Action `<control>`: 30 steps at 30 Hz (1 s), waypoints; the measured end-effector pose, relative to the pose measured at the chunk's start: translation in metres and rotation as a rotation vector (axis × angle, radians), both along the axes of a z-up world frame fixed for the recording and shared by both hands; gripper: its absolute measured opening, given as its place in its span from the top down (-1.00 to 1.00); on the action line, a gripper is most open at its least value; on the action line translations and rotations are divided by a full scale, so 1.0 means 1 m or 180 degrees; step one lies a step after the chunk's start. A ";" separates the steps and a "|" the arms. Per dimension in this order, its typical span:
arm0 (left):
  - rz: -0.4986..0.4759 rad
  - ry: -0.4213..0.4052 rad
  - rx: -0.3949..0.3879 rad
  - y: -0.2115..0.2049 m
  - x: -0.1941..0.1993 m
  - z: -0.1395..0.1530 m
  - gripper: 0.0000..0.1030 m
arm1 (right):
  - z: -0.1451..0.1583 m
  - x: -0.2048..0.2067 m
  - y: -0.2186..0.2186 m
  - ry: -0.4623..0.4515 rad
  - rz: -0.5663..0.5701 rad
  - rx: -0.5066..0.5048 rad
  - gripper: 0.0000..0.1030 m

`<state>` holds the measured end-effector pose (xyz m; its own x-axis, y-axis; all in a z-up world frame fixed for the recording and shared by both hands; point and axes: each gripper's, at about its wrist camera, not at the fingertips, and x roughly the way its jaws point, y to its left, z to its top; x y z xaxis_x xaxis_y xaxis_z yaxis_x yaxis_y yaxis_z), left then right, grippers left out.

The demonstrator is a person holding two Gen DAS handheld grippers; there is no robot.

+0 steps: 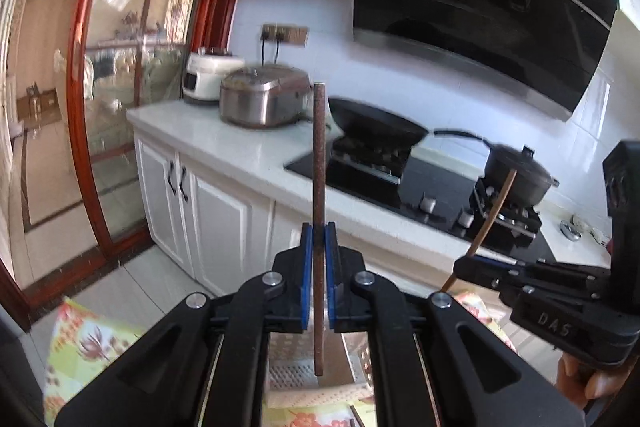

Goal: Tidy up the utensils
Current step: 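Lower the left gripper's chopstick into the white basket and open it while the right gripper does the same, then move both open grippers back down to the chopsticks on the table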

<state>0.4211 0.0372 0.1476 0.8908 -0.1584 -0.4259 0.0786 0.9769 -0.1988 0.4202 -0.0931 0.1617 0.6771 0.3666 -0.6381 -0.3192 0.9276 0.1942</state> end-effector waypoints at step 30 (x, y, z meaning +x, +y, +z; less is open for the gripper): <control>0.0039 0.0631 0.0181 0.013 0.014 -0.044 0.27 | -0.044 0.027 -0.016 0.0301 -0.0087 -0.0056 0.82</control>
